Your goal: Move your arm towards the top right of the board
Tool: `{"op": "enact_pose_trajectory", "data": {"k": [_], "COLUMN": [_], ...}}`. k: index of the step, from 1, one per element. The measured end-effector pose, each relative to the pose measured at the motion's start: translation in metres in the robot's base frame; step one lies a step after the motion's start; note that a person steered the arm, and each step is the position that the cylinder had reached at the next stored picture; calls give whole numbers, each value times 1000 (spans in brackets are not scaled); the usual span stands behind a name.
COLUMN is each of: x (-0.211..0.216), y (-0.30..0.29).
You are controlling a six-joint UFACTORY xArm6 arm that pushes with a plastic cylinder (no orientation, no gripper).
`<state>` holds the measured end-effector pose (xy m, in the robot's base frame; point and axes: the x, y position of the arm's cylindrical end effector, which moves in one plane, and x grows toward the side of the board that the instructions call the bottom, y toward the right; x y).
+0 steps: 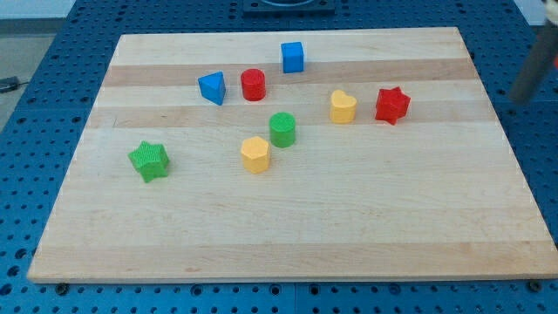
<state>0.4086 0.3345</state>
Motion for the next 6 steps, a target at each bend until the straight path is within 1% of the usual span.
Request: {"op": "enact_pose_trajectory", "data": {"k": [1, 2, 3, 4, 5, 6], "x": [43, 102, 128, 128, 128, 82], "y": [0, -5, -5, -60, -60, -31]}}
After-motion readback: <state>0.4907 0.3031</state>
